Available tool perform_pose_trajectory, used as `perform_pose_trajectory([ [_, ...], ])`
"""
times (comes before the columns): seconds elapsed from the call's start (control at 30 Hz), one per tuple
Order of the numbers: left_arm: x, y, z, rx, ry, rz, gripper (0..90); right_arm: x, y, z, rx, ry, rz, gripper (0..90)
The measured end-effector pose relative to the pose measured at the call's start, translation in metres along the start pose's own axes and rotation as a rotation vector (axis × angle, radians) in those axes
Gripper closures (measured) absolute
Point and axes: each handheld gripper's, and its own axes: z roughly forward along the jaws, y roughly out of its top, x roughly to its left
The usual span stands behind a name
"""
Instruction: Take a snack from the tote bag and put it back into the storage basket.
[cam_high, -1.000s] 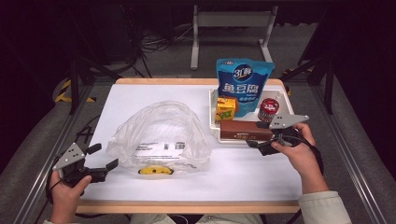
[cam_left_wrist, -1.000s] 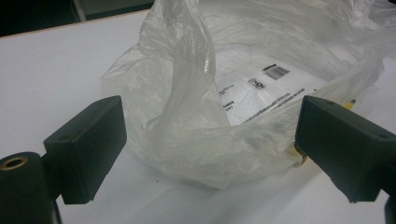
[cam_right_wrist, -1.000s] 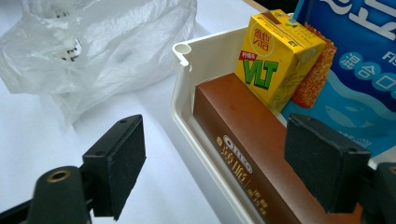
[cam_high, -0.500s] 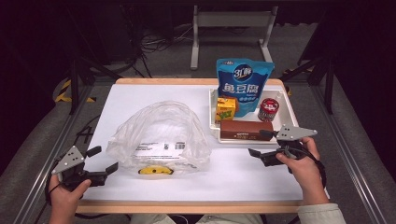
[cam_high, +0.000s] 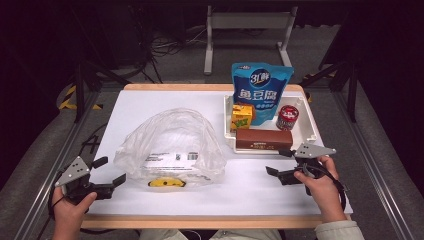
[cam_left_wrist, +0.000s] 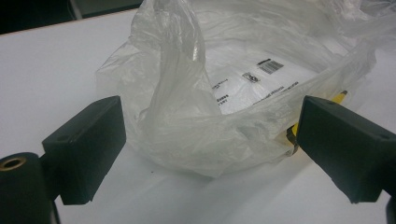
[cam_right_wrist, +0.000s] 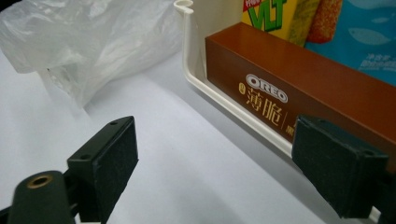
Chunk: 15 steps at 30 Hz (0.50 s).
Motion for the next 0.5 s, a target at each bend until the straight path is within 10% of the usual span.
perform_pose_trajectory([
  [0.5, 0.001, -0.001, 0.002, 0.007, -0.004, -0.002, 8.9, -0.002, -0.017, 0.012, 0.116, -0.058, 0.043, 12.3],
])
